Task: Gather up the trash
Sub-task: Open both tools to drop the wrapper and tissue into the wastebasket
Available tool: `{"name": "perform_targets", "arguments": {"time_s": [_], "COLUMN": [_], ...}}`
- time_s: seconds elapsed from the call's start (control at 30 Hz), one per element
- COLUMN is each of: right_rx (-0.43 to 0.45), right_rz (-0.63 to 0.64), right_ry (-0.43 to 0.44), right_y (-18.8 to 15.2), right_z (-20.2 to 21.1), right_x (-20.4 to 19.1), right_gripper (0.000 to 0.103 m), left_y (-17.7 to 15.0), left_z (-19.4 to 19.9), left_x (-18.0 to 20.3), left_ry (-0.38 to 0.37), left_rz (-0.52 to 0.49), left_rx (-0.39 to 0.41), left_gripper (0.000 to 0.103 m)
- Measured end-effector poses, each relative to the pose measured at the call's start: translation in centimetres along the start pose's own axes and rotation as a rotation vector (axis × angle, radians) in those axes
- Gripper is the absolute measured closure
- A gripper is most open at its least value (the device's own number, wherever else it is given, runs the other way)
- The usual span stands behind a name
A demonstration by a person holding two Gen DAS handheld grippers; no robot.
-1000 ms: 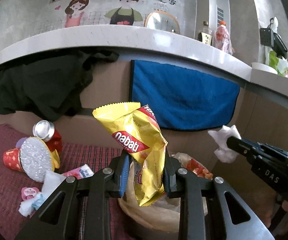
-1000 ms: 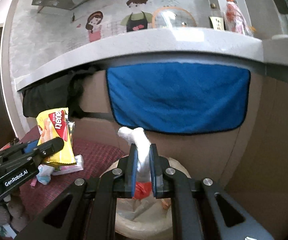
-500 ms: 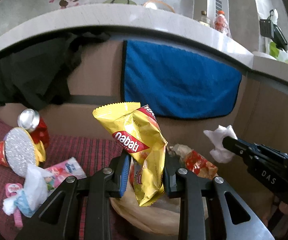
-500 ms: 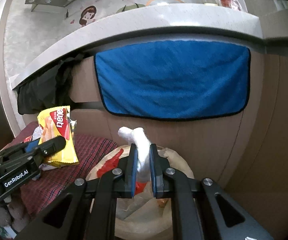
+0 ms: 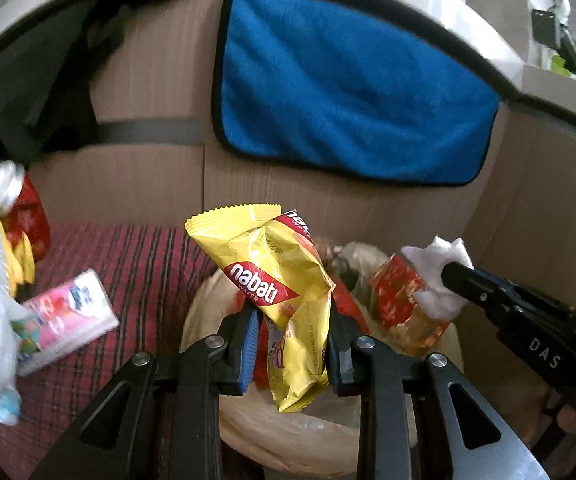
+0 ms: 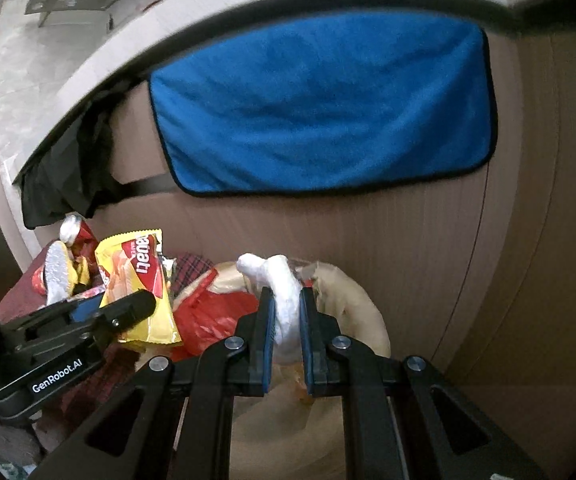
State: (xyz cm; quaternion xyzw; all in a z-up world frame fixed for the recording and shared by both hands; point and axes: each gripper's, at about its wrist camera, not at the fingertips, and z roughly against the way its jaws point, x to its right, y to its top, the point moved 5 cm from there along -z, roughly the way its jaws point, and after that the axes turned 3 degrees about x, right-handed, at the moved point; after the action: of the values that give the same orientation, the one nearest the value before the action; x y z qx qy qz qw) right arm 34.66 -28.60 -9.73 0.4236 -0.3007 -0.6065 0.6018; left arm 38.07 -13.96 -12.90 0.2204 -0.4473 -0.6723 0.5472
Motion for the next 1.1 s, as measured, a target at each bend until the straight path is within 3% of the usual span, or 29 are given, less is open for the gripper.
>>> {"name": "perform_targets", "arguments": {"time_s": [0.37,0.77,0.97,1.1], "right_rx": [-0.087,-0.139,-0.151,-0.125], "right_rz": [-0.052,-0.047,-0.029,-0.019], "right_ry": [0.001,0.000,-0.013,-0.004], "right_y": [-3.0,-4.7,-4.8,-4.2], "right_z": [-3.7,-5.3,-5.3,-4.6], "right_x": [1.6,1.8,1.6,1.4], "right_gripper": [0.091,0.090,0.089,0.076], "left_y": [-1.4,-2.3,-2.3,-1.6], "left_z": [-3.0,-5.6,-5.8,-3.8], "left_x": [-0.6,-1.7,-1.1,-1.5], "left_ry": [-0.021,0.015,-0.008,-0.047], "left_rz": [0.031,0.028,0.025,0.067], "left_rx": [-0.085,-0.178,-0.186,-0.147], "left_gripper": [0.074,0.073,0.063,0.051]}}
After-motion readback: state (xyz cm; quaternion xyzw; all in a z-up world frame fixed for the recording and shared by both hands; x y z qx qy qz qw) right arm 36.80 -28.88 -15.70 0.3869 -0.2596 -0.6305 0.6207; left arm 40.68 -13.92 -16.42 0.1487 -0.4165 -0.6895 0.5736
